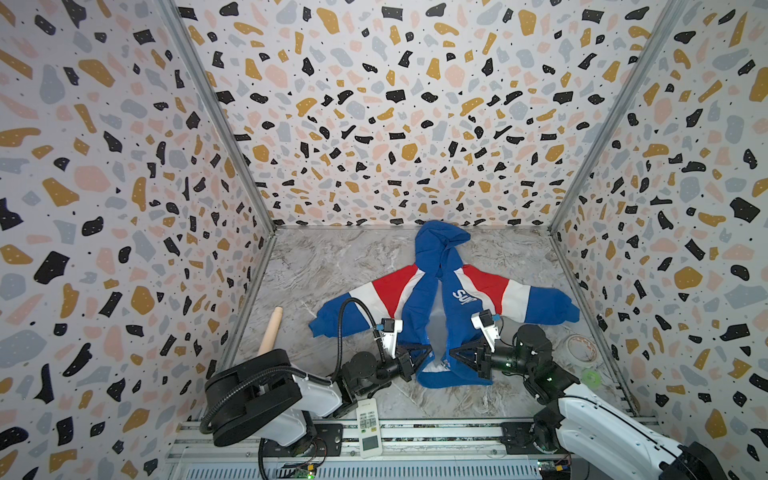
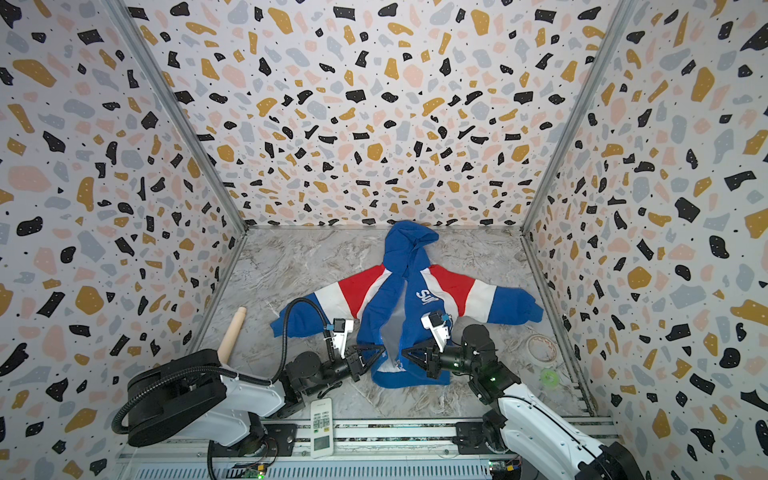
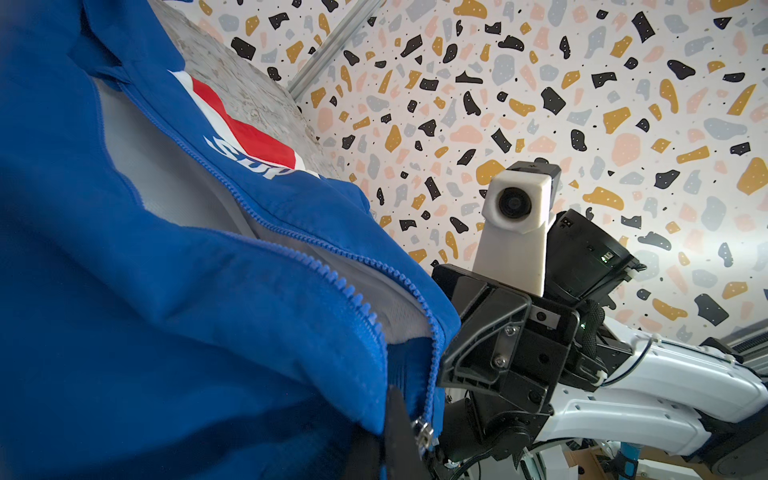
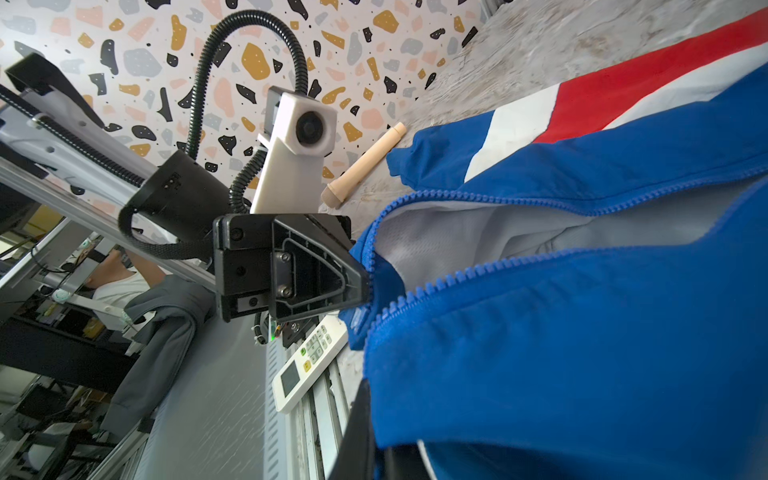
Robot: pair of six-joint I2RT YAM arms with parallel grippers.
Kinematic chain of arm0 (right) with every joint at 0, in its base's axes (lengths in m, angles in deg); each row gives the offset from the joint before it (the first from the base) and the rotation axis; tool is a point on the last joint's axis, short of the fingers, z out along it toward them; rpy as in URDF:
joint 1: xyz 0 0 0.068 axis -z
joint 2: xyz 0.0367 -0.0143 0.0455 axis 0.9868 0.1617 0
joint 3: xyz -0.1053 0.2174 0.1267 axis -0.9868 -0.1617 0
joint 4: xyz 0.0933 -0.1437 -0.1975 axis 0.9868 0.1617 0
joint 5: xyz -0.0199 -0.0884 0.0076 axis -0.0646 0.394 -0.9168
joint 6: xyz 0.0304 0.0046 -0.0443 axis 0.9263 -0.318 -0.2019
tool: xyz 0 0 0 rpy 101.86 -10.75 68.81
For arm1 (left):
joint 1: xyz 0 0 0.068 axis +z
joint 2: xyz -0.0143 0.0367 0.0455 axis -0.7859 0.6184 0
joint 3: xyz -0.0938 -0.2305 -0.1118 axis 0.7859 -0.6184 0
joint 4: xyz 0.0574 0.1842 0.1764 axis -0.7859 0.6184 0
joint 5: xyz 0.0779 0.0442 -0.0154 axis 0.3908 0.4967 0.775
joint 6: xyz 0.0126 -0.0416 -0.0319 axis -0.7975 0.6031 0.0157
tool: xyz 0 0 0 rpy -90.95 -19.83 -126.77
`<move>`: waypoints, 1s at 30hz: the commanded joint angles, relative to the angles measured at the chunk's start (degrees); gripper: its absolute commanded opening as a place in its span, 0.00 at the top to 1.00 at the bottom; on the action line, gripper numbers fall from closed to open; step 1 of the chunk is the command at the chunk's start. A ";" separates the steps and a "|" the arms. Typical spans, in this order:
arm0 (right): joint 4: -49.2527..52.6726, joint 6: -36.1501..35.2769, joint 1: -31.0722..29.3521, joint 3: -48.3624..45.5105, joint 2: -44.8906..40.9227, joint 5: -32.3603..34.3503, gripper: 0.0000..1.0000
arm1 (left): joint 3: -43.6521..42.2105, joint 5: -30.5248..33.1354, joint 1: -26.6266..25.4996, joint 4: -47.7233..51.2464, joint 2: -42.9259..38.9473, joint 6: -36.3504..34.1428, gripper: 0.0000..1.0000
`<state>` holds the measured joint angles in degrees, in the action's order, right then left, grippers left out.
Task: Zip up the jacket
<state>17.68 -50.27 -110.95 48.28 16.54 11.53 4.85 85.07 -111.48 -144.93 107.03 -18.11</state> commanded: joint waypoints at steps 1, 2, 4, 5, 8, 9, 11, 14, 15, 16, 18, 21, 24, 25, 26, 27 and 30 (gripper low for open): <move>-4.88 1.49 0.20 3.26 0.96 -4.82 1.00 | -0.22 0.61 0.27 -3.73 -0.72 -1.47 1.00; -5.75 2.00 0.13 3.26 1.45 -5.16 1.00 | -0.22 0.61 0.21 -3.81 -0.74 -1.47 1.00; -7.19 2.65 0.20 3.20 2.32 -5.91 1.00 | -0.22 0.61 0.27 -3.65 -0.68 -1.47 1.00; -7.92 2.91 0.19 3.33 2.80 -6.43 1.00 | -0.22 0.55 0.27 -3.48 -0.73 -1.47 1.00; -8.59 3.20 0.20 3.70 3.95 -6.88 1.00 | -0.13 0.44 0.27 -3.18 -0.75 -2.59 1.00; -8.88 3.25 0.17 3.76 4.22 -7.04 1.00 | -0.13 0.37 0.23 -3.17 -0.75 -3.12 1.00; -10.06 3.61 0.28 3.88 4.89 -7.26 1.00 | 0.04 0.26 0.24 -3.21 -0.74 -3.17 1.00; -12.38 4.50 0.22 3.80 6.10 -7.54 1.00 | 0.26 -0.04 0.27 -3.03 -0.47 -3.48 1.00; -12.75 4.63 0.29 3.96 6.62 -7.50 1.00 | 0.31 -0.17 0.26 -3.14 -0.24 -3.49 1.00; -13.05 4.61 0.29 4.03 7.23 -7.49 1.00 | 0.31 -0.31 0.27 -3.56 0.05 -3.49 1.00; -14.17 4.95 0.27 3.99 8.30 -7.55 1.00 | 0.26 -0.69 0.27 -4.56 0.69 -3.23 1.00; -15.46 5.22 0.26 3.99 9.55 -7.03 1.00 | 0.22 -0.96 0.27 -5.66 1.65 -2.81 1.00; -15.54 5.15 0.18 4.37 10.78 -6.19 1.00 | 0.18 -1.50 0.18 -7.22 2.74 -2.39 1.00; -15.25 5.06 0.20 4.61 11.32 -5.83 1.00 | 0.22 -1.50 0.22 -7.53 3.05 -2.22 1.00; -14.96 5.05 0.20 4.77 11.72 -5.71 1.00 | 0.22 -1.58 0.25 -7.89 3.31 -2.21 1.00; -14.80 5.13 0.15 4.94 12.27 -5.70 1.00 | 0.31 -1.74 0.27 -8.28 3.61 -2.23 1.00; -14.73 6.15 -0.14 4.73 13.33 -4.72 1.00 | 0.63 -2.03 0.24 -8.64 4.38 -2.23 1.00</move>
<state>4.74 -44.90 -110.82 51.03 29.61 6.24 4.85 84.26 -111.48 -148.49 110.83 -20.01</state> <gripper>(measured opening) 0.056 0.046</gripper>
